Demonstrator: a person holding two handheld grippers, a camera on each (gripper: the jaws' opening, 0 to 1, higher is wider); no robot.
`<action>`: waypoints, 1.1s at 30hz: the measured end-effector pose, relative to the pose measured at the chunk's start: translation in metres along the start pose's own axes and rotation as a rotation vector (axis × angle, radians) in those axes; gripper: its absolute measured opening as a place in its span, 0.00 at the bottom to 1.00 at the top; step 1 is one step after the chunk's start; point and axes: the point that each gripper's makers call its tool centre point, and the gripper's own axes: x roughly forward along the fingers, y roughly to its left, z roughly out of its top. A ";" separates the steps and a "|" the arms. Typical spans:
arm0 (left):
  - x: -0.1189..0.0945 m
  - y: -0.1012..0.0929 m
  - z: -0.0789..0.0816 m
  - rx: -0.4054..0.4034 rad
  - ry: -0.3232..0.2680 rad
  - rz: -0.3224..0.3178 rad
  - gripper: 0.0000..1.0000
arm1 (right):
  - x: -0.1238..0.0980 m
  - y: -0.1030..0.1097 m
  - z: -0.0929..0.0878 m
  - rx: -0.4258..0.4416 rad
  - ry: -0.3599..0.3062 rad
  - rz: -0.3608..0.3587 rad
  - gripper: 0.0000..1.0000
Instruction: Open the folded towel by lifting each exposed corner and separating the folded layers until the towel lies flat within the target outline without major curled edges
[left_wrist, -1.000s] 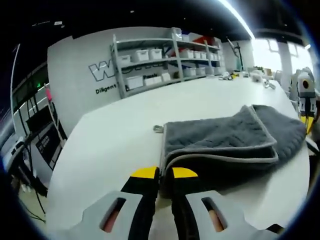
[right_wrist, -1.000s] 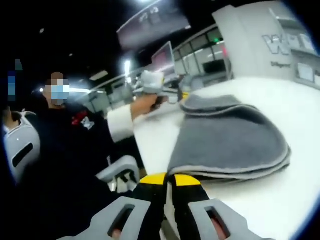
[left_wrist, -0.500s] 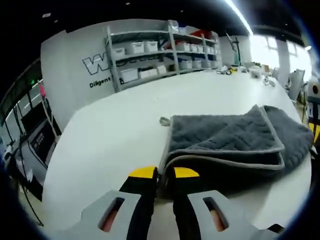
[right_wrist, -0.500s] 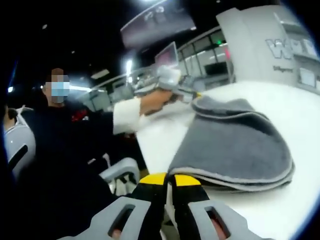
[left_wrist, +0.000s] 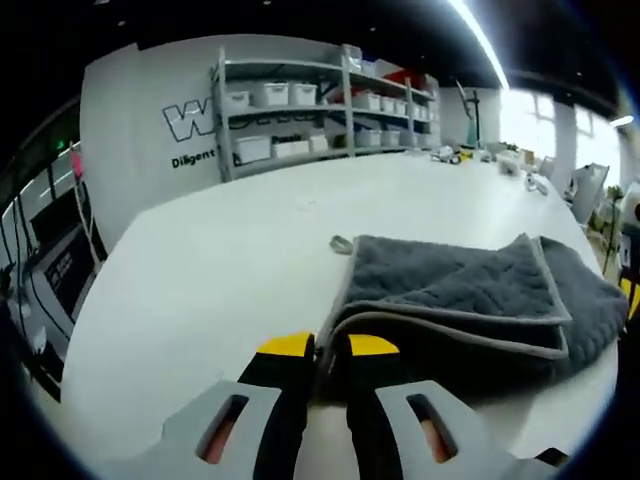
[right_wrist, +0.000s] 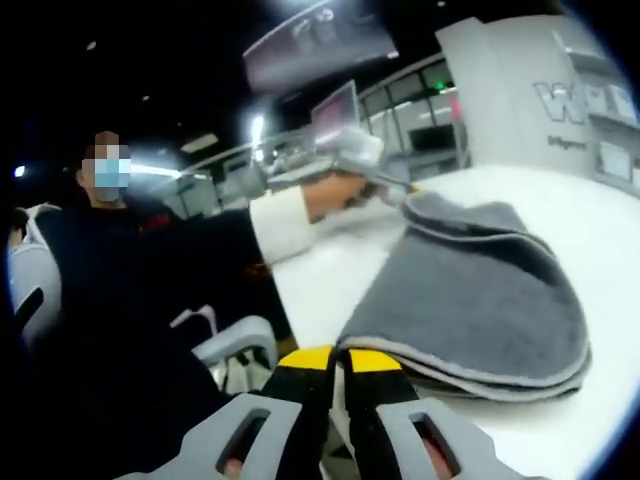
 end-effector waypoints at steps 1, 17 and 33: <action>0.002 0.000 0.001 -0.001 -0.007 -0.003 0.11 | 0.001 0.000 0.001 -0.003 0.001 -0.003 0.00; 0.025 0.003 0.013 -0.050 -0.109 -0.062 0.11 | 0.017 0.009 0.010 -0.009 -0.015 -0.001 0.00; 0.055 0.014 0.027 -0.042 -0.119 -0.096 0.11 | 0.036 0.007 0.024 -0.009 -0.079 -0.071 0.00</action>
